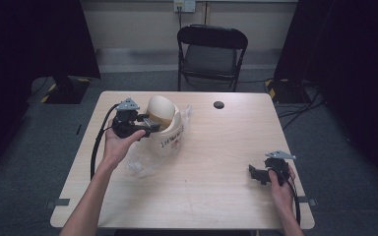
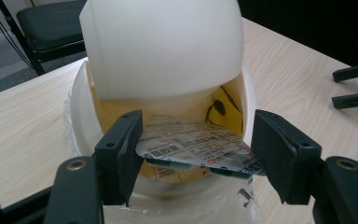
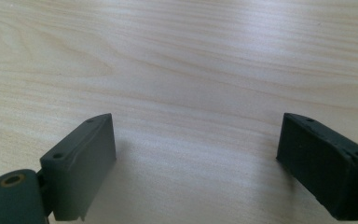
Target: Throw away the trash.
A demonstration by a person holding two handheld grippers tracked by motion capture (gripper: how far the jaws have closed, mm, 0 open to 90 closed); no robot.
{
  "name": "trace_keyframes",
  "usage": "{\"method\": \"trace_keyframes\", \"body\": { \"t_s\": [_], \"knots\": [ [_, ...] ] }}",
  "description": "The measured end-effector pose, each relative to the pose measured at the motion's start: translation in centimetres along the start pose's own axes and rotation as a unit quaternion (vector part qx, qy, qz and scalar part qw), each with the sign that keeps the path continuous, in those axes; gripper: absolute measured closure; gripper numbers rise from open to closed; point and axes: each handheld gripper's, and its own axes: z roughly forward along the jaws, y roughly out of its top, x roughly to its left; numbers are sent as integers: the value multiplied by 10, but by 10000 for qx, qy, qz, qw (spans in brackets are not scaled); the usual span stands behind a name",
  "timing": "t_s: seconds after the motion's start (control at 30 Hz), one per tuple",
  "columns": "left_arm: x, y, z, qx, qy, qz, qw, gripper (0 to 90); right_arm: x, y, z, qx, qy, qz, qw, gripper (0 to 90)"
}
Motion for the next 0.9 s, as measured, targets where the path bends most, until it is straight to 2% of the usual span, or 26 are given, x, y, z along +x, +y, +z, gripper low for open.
{"method": "trace_keyframes", "body": {
  "t_s": [0.23,0.37,0.63,0.73,0.9],
  "knots": [
    [0,-1,3,0,19,-1,10000,351,0,0,0,-1,0,-1,10000,106],
    [2,-1,3,-101,-7,-86,9999,341,0,0,0,0,0,1,10000,106],
    [1,-1,2,-51,-22,-135,9999,243,0,0,0,-1,-1,0,10000,106],
    [1,-5,-2,-216,-16,-221,9995,221,0,0,0,0,0,-1,10000,106],
    [3,-14,-10,-233,0,-344,9991,196,0,0,0,0,0,1,10000,106]
  ]
}}
